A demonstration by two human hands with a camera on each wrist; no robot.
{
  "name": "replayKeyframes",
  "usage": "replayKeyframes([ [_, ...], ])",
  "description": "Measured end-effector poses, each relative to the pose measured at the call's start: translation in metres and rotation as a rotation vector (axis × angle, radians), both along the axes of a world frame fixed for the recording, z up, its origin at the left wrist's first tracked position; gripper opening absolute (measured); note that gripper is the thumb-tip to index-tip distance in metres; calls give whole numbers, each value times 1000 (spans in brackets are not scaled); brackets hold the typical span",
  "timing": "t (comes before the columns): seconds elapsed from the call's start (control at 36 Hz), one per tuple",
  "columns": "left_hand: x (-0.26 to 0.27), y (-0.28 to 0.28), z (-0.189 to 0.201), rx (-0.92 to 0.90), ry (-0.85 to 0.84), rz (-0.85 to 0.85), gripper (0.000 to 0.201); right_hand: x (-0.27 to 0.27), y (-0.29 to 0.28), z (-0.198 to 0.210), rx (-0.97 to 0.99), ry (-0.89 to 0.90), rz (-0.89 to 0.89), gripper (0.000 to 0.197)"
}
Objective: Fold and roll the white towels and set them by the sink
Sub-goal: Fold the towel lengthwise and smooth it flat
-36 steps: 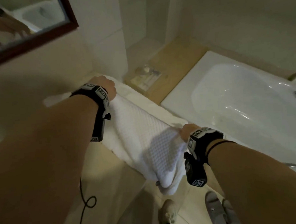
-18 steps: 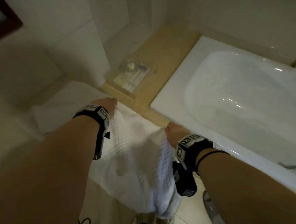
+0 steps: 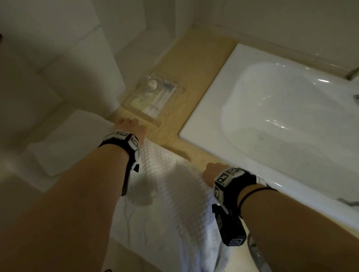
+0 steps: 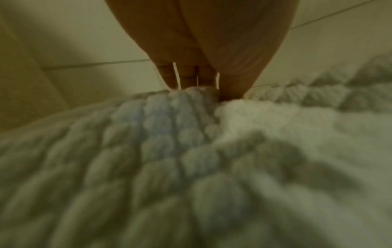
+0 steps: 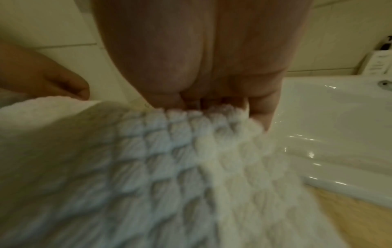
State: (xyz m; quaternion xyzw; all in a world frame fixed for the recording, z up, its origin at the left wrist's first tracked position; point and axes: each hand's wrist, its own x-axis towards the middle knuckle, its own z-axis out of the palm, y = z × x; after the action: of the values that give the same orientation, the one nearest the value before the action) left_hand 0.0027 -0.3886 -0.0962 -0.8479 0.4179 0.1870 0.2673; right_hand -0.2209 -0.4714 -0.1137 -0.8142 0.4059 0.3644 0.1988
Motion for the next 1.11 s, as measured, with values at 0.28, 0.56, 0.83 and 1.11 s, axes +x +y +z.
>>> replayKeyframes([
  [0.28, -25, 78, 13, -487, -109, 263, 46, 24, 18, 5, 270, -314, -320, 52],
  [0.56, -71, 152, -23, -260, 160, 575, 69, 48, 76, 18, -68, -691, 573, 58],
  [0.83, -75, 197, -19, -226, 243, 566, 73, 60, 123, 17, 37, -171, 801, 75],
  [1.11, -66, 268, -10, -178, 238, 575, 74, 118, 179, 42, 10, -206, 884, 55],
])
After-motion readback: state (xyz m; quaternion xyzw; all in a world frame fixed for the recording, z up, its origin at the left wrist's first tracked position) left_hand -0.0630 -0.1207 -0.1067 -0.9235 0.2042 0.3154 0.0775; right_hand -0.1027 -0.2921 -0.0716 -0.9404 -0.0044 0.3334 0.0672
